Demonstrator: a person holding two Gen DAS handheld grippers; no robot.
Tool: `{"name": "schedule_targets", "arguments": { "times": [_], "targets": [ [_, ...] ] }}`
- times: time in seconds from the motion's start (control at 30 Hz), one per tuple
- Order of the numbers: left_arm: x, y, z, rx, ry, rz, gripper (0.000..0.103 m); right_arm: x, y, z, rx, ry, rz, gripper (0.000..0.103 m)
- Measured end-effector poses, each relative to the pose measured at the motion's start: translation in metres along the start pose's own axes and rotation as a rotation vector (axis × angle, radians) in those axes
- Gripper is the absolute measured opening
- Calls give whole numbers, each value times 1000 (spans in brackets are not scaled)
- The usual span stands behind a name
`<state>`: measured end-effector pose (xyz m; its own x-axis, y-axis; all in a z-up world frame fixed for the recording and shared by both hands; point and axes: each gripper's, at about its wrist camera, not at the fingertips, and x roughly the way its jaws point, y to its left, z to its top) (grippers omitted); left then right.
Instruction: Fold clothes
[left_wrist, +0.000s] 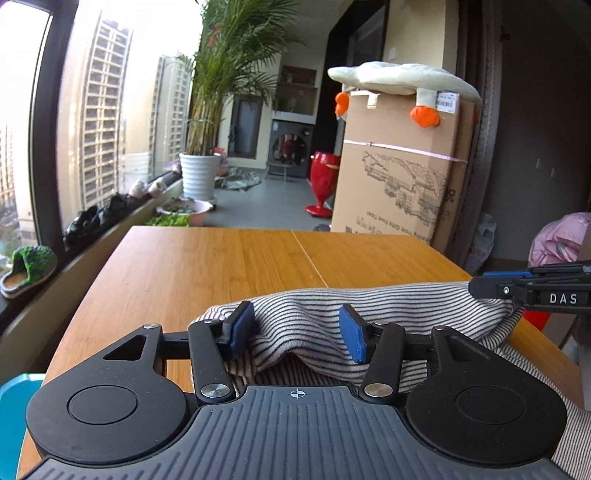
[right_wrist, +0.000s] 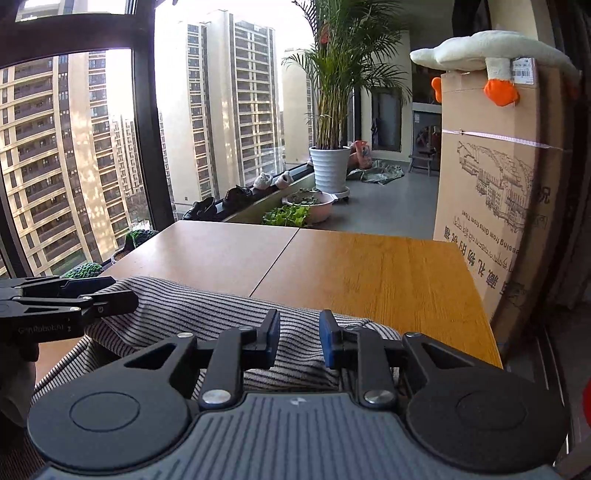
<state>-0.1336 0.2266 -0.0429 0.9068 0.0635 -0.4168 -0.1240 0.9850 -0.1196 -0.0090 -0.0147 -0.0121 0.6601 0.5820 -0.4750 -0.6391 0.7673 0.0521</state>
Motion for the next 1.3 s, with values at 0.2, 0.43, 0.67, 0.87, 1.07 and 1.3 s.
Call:
{"name": "schedule_targets", "arguments": {
  "times": [0.2, 0.43, 0.67, 0.87, 1.07, 1.3],
  "targets": [
    [-5, 0, -6, 7, 16, -24, 57, 13, 21, 23, -1, 45, 161, 24],
    [-9, 8, -6, -29, 53, -102, 73, 49, 43, 34, -115, 189, 210, 56],
    [-26, 23, -2, -90, 74, -144, 73, 82, 60, 62, -58, 236, 402, 96],
    [-59, 59, 1, -216, 60, -150, 78, 100, 66, 40, 17, 324, 446, 52],
    [-64, 73, 8, -296, 34, -107, 77, 30, 87, 22, -74, 205, 417, 39],
    [-45, 45, -11, -220, 145, -40, 57, -30, 120, -28, -196, 64, 286, 44]
  ]
}}
